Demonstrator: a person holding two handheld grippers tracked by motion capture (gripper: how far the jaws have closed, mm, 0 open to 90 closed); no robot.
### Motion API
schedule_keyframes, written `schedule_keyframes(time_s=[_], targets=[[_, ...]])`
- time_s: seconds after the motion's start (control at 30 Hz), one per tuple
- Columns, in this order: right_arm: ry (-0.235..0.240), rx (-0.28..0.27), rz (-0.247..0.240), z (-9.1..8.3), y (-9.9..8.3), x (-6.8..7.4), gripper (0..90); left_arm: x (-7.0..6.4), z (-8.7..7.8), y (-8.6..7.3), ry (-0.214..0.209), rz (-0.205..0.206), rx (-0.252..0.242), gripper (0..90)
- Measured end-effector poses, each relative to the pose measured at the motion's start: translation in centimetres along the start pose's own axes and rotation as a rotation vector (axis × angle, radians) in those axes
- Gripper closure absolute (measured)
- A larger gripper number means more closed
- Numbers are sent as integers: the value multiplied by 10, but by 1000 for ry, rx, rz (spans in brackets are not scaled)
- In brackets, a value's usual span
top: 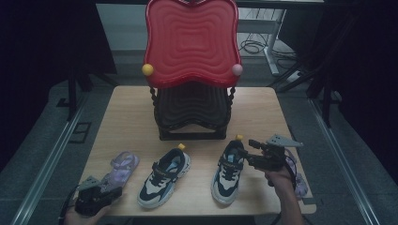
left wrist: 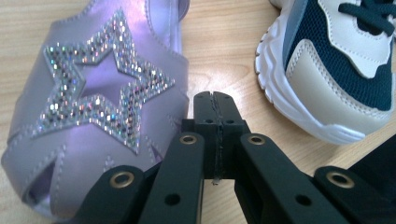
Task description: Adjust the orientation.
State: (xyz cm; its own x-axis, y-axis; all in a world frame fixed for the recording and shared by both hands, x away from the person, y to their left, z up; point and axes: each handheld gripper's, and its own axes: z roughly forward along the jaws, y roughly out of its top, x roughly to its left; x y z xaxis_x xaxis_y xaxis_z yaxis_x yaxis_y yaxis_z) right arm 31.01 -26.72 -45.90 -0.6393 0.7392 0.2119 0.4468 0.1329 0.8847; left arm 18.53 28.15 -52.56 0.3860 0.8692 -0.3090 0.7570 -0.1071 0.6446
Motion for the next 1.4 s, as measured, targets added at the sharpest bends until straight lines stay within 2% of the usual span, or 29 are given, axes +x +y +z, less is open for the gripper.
schedule_keyframes(time_s=[0.17, 0.3, 0.6, 0.73, 0.8, 1.1, 1.17, 1.4], targets=[[-3, -1, 2, -1, 0, 0, 332, 2, -2, -2, 13, -6, 3, 900], [-10, 0, -1, 0, 0, 0, 332, 1, -1, -3, 43, 3, 12, 900], [-18, -3, 1, -2, 0, -2, 332, 4, -1, -4, 47, -9, 2, 900], [-17, 1, 2, -1, -1, -2, 332, 5, -1, -1, 56, 4, 8, 900], [-20, 3, 2, -1, -1, -2, 332, 6, -3, 0, 75, 13, 15, 900], [-23, 7, 14, 0, -2, -3, 332, 9, -3, 0, 77, 24, 15, 900], [-27, 6, 19, 0, -2, -4, 332, 9, -5, 1, 95, 39, 28, 900], [-38, 10, 26, 0, -2, -5, 333, 12, -7, 0, 101, 31, 22, 900]])
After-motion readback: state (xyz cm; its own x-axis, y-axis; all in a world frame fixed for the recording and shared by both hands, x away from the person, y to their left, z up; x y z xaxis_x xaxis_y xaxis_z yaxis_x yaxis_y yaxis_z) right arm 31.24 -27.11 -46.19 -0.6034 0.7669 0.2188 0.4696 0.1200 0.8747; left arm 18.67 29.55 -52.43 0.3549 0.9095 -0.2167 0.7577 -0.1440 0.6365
